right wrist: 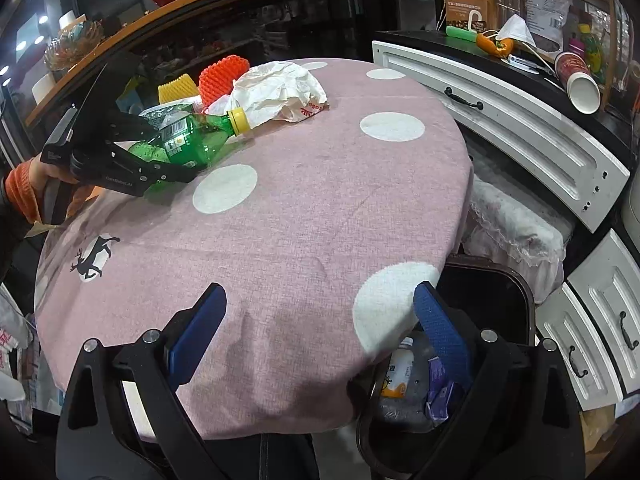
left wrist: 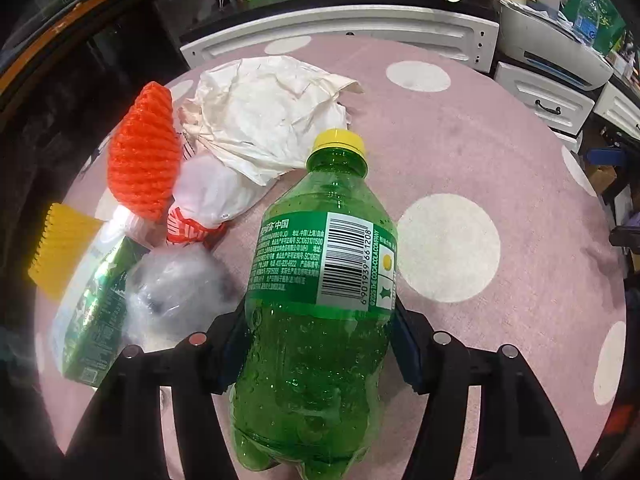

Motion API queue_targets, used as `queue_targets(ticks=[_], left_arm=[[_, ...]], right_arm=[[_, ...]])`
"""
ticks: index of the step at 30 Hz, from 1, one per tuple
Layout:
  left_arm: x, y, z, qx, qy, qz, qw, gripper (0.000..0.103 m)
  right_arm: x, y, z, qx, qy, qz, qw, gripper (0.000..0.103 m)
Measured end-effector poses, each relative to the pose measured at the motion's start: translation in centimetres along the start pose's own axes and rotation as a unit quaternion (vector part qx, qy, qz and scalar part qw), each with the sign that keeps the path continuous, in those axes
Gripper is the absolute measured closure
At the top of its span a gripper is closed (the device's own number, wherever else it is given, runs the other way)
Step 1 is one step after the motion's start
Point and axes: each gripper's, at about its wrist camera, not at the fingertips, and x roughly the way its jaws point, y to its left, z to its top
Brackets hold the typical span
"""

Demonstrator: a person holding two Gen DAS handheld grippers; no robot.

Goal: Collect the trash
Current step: 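Grasp the crumpled white paper with the right tool while the left tool holds the bottle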

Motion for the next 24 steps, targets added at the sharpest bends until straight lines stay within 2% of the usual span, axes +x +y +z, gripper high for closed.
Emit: queue_targets(ticks=[4, 8, 11, 14, 16, 19, 24], left_arm=[[-1.2, -0.1, -0.7, -0.033, -0.036, -0.014, 0.9987, 0.043], [-3.4, -1.1, -2.7, -0.076, -0.085, -0.027, 0.9932, 0.043], [-4.7, -1.7, -3.8, -0.109, -0.111, -0.016, 0.9877, 0.043], [-6.8, -2.2, -5.4, -0.171, -0.144, -0.008, 0.9746, 0.043], [-7.9, -2.6, -6.3, -0.195, -0.157, 0.002, 0.9681, 0.043], [-9.3, -3.2, -7.2, -0.207, -0.179, 0.037, 0.9612, 0.043], [-11.1, -3.7, -9.1, -0.249, -0.21, 0.042, 0.9446, 0.043]], right_arm=[[0.2, 0.3, 0.2, -0.007, 0.0, 0.002, 1.0, 0.01], [0.4, 0.7, 0.7, -0.015, -0.005, 0.003, 1.0, 0.01], [0.6, 1.0, 1.4, -0.021, -0.011, 0.006, 1.0, 0.01], [0.9, 1.7, 2.8, -0.035, -0.021, 0.008, 0.999, 0.01], [1.3, 2.1, 3.9, -0.043, -0.024, 0.011, 0.999, 0.01], [2.5, 2.8, 6.3, -0.049, -0.027, 0.029, 0.998, 0.01], [4.9, 4.0, 10.6, -0.059, -0.031, 0.033, 0.997, 0.01]])
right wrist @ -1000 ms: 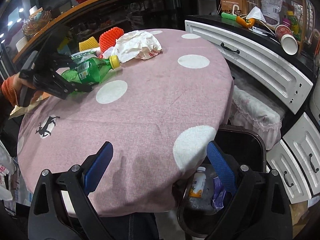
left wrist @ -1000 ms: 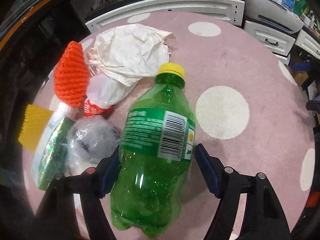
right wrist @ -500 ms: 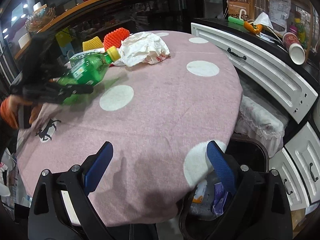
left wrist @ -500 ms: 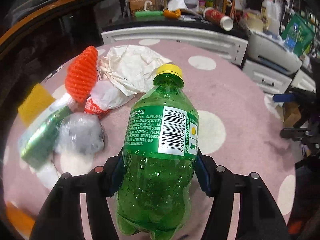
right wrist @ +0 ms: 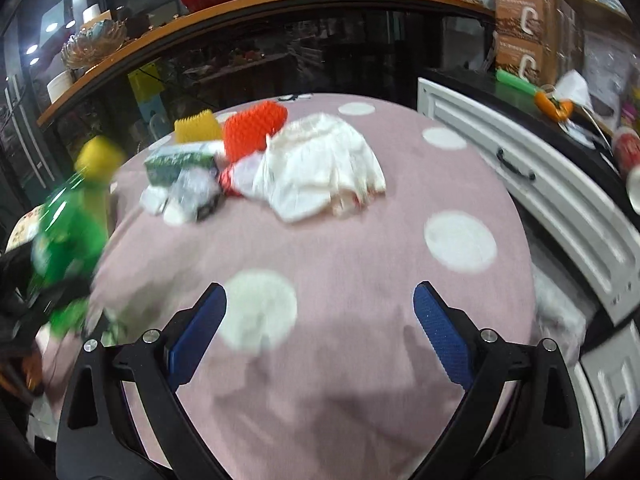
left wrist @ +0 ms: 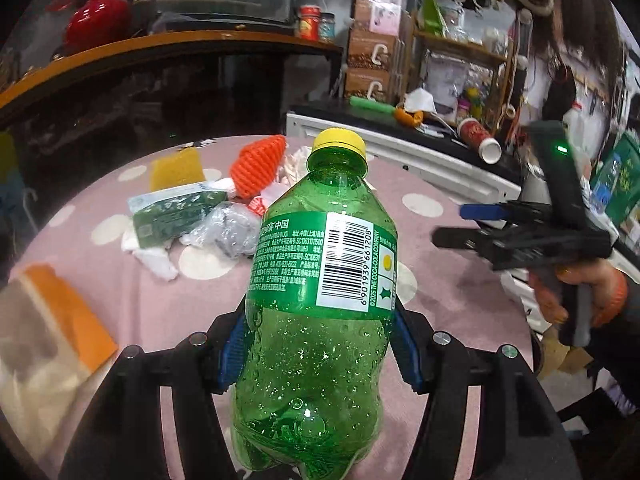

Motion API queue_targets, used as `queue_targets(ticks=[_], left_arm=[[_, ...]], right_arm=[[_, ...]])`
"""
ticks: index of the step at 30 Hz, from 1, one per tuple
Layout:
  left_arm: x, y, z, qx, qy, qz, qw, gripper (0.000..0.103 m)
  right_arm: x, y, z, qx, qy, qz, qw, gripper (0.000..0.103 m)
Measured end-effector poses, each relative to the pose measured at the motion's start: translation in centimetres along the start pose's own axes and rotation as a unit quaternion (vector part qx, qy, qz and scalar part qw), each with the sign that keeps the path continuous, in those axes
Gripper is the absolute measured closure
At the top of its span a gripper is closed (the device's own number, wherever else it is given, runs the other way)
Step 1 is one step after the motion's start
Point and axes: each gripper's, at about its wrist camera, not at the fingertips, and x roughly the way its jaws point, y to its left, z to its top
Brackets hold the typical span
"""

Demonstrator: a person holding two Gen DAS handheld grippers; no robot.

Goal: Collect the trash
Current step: 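Grasp the crumpled white paper with the right tool while the left tool holds the bottle, then carry the white paper over the black bin and open the right tool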

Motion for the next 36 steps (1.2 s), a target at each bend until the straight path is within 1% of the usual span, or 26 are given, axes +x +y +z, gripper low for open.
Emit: queue_targets(ticks=[4, 7, 9, 11, 13, 15, 17, 18, 19, 20, 21, 24, 26, 28, 30, 36], left_arm=[[-0.8, 0.4, -0.9, -0.019, -0.008, 0.011, 0.9997, 0.043], [-1.3, 0.5, -1.4, -0.018, -0.015, 0.027, 0.9994, 0.043], [-1.6, 0.3, -1.7, -0.016, -0.021, 0.031, 0.9992, 0.043], [-1.8, 0.2, -1.9, -0.025, -0.023, 0.022, 0.9992, 0.043], [-1.8, 0.2, -2.0, -0.03, -0.022, 0.018, 0.9991, 0.043], [-1.7, 0.2, -2.2, -0.035, -0.024, 0.016, 0.999, 0.043], [-1.8, 0.2, -2.3, -0.038, -0.024, 0.012, 0.9989, 0.043], [-1.9, 0.3, -2.4, -0.039, -0.026, 0.01, 0.9989, 0.043], [-2.0, 0.2, -2.4, -0.038, -0.027, 0.01, 0.9989, 0.043], [-2.1, 0.2, -2.4, -0.037, -0.028, 0.01, 0.9989, 0.043], [-2.1, 0.1, -2.5, -0.035, -0.03, 0.013, 0.9988, 0.043], [-2.1, 0.2, -2.6, -0.041, -0.029, 0.008, 0.9987, 0.043], [-2.0, 0.2, -2.7, -0.044, -0.029, 0.008, 0.9986, 0.043], [-2.0, 0.2, -2.7, -0.047, -0.029, 0.008, 0.9984, 0.043], [-2.0, 0.2, -2.7, -0.047, -0.03, 0.008, 0.9984, 0.043], [-2.3, 0.0, -2.8, -0.049, -0.035, 0.006, 0.9982, 0.043]], right_arm=[[2.8, 0.1, 2.9, -0.005, 0.012, 0.003, 1.0, 0.01], [5.2, 0.0, 5.0, -0.003, 0.023, 0.003, 1.0, 0.01], [6.7, 0.0, 6.2, -0.005, 0.03, -0.001, 1.0, 0.013], [8.0, 0.0, 7.2, -0.008, 0.034, -0.008, 0.999, 0.017], [9.5, 0.2, 8.0, -0.019, 0.049, -0.018, 0.998, 0.022], [11.1, 0.3, 8.1, -0.026, 0.07, -0.026, 0.997, 0.037], [12.3, 0.3, 7.8, -0.034, 0.089, -0.03, 0.995, 0.049], [12.6, 0.4, 7.7, -0.035, 0.092, -0.031, 0.995, 0.057], [12.9, 0.4, 7.4, -0.037, 0.095, -0.032, 0.994, 0.064], [13.1, 0.4, 7.2, -0.038, 0.096, -0.037, 0.994, 0.075], [12.9, 0.4, 7.0, -0.044, 0.087, -0.048, 0.994, 0.081], [12.5, 0.4, 6.7, -0.05, 0.082, -0.046, 0.994, 0.091], [12.2, 0.3, 6.5, -0.05, 0.078, -0.043, 0.995, 0.094], [11.8, 0.2, 6.4, -0.048, 0.073, -0.048, 0.995, 0.094], [11.0, 0.2, 6.1, -0.042, 0.066, -0.042, 0.996, 0.095], [7.9, -0.1, 4.8, -0.026, 0.043, -0.034, 0.998, 0.095]])
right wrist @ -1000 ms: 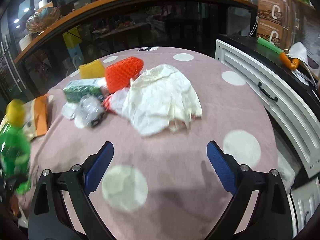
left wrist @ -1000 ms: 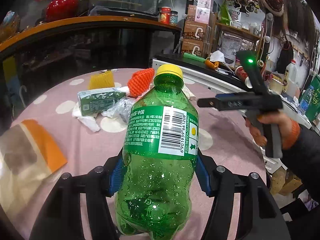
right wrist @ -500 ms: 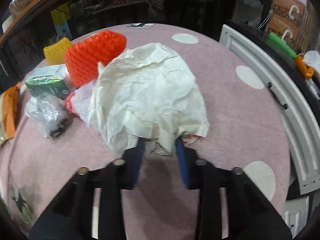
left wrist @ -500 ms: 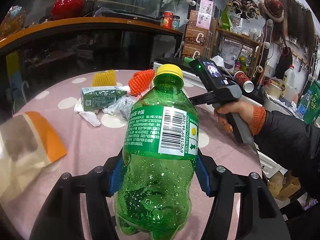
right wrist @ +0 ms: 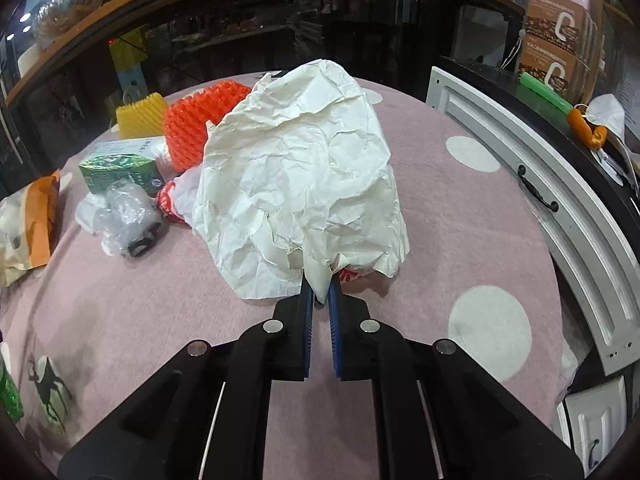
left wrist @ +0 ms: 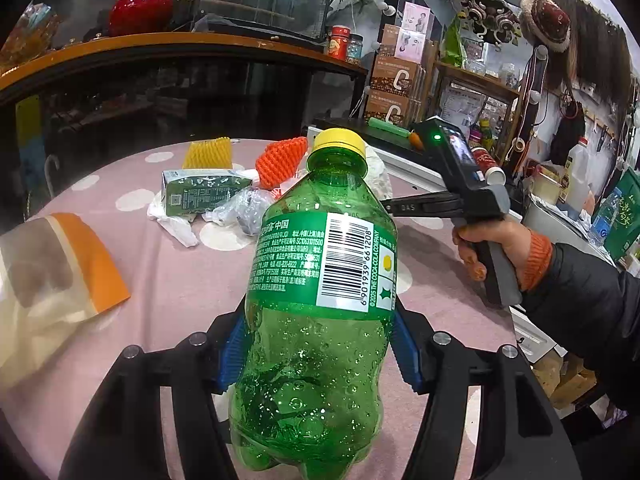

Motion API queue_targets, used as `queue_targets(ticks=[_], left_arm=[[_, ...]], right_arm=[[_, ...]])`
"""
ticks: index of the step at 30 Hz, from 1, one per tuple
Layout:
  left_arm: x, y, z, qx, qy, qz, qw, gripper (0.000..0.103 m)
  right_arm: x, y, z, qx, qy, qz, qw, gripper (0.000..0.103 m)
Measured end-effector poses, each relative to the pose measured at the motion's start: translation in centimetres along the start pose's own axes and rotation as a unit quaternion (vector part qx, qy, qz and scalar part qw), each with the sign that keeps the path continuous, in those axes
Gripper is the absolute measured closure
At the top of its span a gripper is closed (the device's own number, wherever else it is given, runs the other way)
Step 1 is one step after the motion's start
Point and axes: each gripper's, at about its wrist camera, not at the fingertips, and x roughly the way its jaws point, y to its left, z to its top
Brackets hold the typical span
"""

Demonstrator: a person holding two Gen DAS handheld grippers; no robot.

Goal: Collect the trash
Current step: 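Carry the white paper over the black bin and open the right tool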

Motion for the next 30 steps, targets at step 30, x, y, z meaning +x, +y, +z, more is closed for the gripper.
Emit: queue_targets(ticks=[30], left_arm=[[-0.4, -11.6, -1.7, 0.05, -0.003, -0.096, 0.9941, 0.043]], right_arm=[[-19.3, -6.4, -17.8, 0.109, -0.081, 0.042, 0.99, 0.095]])
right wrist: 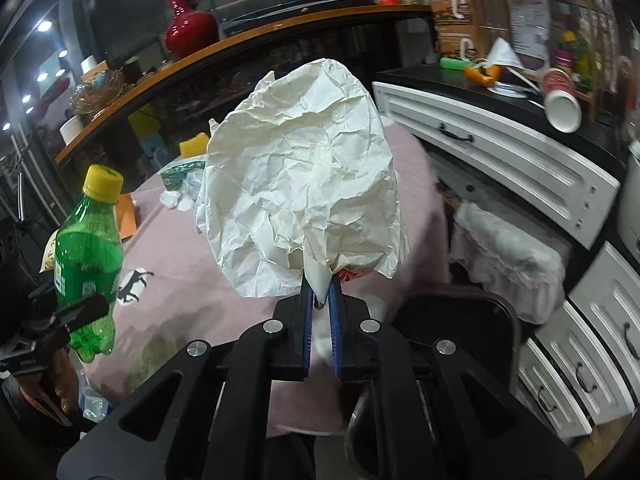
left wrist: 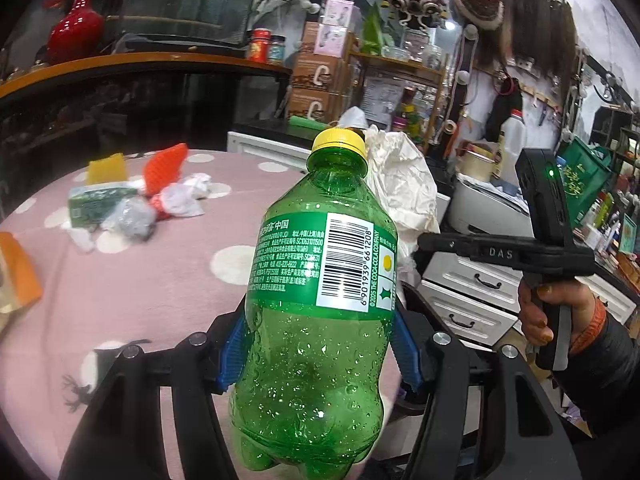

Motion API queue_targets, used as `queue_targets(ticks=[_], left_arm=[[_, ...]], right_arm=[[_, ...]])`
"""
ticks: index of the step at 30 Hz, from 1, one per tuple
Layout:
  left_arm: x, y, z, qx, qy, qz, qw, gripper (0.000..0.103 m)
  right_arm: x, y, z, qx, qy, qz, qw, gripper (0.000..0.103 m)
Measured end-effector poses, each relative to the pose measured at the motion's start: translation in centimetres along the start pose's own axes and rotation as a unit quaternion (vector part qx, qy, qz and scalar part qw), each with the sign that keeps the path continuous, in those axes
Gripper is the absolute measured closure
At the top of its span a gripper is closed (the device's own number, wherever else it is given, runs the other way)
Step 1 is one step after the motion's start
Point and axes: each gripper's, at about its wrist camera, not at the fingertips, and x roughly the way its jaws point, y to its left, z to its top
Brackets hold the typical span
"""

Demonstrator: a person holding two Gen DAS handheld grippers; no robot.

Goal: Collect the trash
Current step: 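Carry the white paper over the black bin and open the right tool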

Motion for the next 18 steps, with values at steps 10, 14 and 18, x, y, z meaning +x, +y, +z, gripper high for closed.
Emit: queue_targets(ticks=[10, 14, 18], left_arm=[[2.7, -4.9, 0.0, 0.012, 0.014, -0.056, 0.9983, 0.043], [3.8, -6.7, 0.0, 0.019, 0.021, -0.071, 0.9971, 0.043], [4.5, -8.0, -0.2, 0.026, 0.028, -0.082, 0.9959, 0.043]], right_arm=[[-1.6, -7.3, -6.5, 0.056, 0.042, -0.067, 0.995, 0.095], [0.0, -10.0, -8.7, 0.09, 0.078, -0.088, 0.989, 0.095], [3.1, -12.4, -11.2, 0.112, 0.13, -0.102, 0.98, 0.095]])
